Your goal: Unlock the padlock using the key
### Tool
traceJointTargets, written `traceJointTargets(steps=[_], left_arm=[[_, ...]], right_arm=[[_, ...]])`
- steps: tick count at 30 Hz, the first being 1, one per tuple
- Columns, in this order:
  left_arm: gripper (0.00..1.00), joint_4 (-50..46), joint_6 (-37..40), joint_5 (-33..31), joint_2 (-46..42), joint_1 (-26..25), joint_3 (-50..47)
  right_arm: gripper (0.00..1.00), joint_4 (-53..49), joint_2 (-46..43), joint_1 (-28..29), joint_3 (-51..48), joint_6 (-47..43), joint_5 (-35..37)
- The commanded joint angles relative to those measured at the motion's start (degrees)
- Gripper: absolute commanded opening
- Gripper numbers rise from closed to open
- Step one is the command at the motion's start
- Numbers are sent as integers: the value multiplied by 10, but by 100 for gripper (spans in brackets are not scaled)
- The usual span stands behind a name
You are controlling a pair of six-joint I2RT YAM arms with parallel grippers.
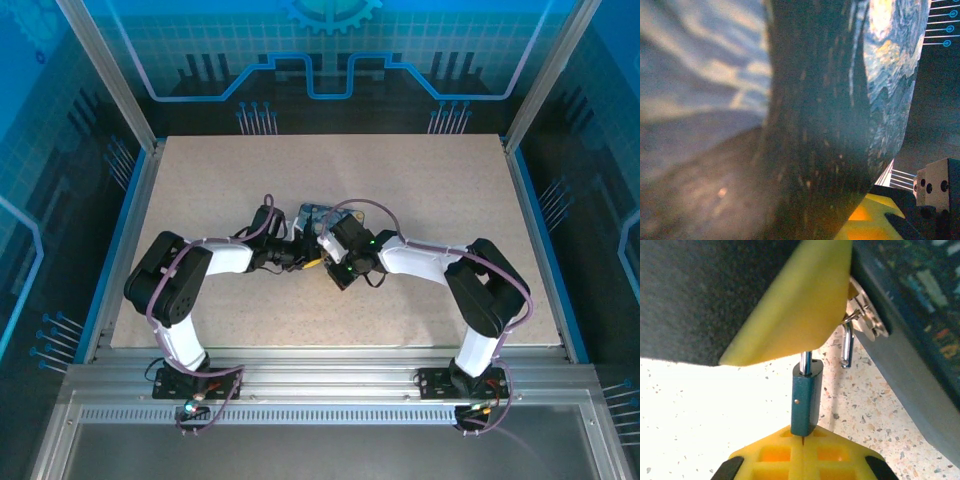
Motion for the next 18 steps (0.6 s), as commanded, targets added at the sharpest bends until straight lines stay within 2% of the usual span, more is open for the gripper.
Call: traceJointTargets(steps=[1, 5, 7, 18], left_arm=[[11, -18, -9, -2, 15, 6, -11], [2, -21, -8, -7, 15, 7, -11], [2, -23, -7, -9, 15, 8, -12], [37, -27, -14, -29, -32, 16, -41]], right_arm=[[0, -12, 1, 10, 9, -8, -5], [0, -15, 2, 14, 13, -10, 0], [0, -18, 6, 15, 15, -12, 2], [0, -40, -1, 21, 20, -48, 31]])
